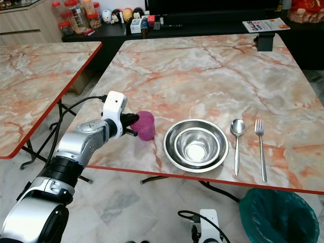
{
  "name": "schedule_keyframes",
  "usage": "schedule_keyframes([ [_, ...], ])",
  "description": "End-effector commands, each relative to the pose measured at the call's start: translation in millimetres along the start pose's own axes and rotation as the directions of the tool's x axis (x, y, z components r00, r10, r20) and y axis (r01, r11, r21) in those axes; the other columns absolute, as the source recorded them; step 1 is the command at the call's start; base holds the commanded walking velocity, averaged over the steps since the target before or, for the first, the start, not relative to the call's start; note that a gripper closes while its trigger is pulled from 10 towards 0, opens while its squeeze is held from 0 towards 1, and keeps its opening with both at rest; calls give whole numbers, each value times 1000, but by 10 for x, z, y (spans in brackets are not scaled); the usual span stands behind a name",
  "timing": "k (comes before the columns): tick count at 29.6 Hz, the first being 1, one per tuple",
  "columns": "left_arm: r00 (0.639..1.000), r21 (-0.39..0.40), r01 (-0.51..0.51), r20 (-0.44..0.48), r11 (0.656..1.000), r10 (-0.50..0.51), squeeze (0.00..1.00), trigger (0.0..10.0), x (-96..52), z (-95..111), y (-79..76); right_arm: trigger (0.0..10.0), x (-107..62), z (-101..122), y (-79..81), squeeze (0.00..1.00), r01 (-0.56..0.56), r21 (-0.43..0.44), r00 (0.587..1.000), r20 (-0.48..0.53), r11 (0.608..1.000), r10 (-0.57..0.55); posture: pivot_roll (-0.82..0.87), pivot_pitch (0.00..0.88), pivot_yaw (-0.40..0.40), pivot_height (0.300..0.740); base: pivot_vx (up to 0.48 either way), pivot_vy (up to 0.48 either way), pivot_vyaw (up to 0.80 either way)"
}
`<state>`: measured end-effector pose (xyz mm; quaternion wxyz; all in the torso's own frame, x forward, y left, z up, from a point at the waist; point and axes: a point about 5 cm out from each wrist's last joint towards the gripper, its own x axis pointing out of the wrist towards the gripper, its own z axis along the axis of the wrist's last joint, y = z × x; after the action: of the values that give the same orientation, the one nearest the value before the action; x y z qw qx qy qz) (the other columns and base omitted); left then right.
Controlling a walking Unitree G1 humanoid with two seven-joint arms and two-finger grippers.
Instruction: Setting the table
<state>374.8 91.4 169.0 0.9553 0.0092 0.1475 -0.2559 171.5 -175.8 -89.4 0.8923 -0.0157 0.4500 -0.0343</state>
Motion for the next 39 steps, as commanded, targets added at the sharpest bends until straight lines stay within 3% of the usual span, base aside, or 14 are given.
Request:
schedule_keyframes([
  [1,998,13,11,-54,1000,-10,0,10000,15,-43,-6,10000,-13,-65,27,0,1,11,1000,-21,1000,-1,17,62,151,740,0,0,0],
  [6,999,6,11,-53,1000,-11,0,10000,12,-42,-7,10000,-15,-72,32,0,-1,11,1000,-24,1000,1,20,64,151,740,0,0,0],
  [7,999,4,11,-53,1000,-11,188,10000,11,-42,-6,10000,-15,-73,34,0,-1,11,1000,-24,1000,1,21,64,151,740,0,0,0],
  [8,999,3,12,-52,1000,-12,188,10000,10,-42,-6,10000,-15,-73,35,0,-1,11,1000,-24,1000,2,21,64,151,740,0,0,0],
  [9,999,3,13,-52,1000,-13,1000,10000,9,-41,-6,10000,-15,-73,37,0,-2,11,1000,-24,1000,2,21,64,151,740,0,0,0],
  [28,1000,-15,-14,5,1000,14,1000,10000,-15,86,67,10000,-10,-58,39,0,1,14,1000,-23,1000,-1,19,56,151,740,0,0,0],
  [29,1000,-22,-17,9,1000,17,933,10000,-24,96,84,10000,-10,-58,39,0,1,15,1000,-24,1000,-1,19,56,151,740,0,0,0],
  [30,1000,-26,-20,13,999,20,933,10000,-30,104,94,10000,-10,-57,39,0,1,15,1000,-24,1000,-1,19,56,151,740,0,0,0],
  [31,1000,-38,-19,23,999,20,0,10000,-45,130,118,10000,-10,-58,38,0,1,16,1000,-24,1000,0,23,55,151,740,0,0,0],
  [36,998,-49,-8,58,999,11,0,10000,-116,223,203,10000,-9,-57,45,0,-3,15,1000,-26,1000,4,28,54,149,740,0,0,0],
  [39,991,-84,-2,130,996,13,0,10000,-178,303,270,10000,-8,-50,44,0,-3,16,1000,-23,1000,3,26,52,146,740,0,0,0],
])
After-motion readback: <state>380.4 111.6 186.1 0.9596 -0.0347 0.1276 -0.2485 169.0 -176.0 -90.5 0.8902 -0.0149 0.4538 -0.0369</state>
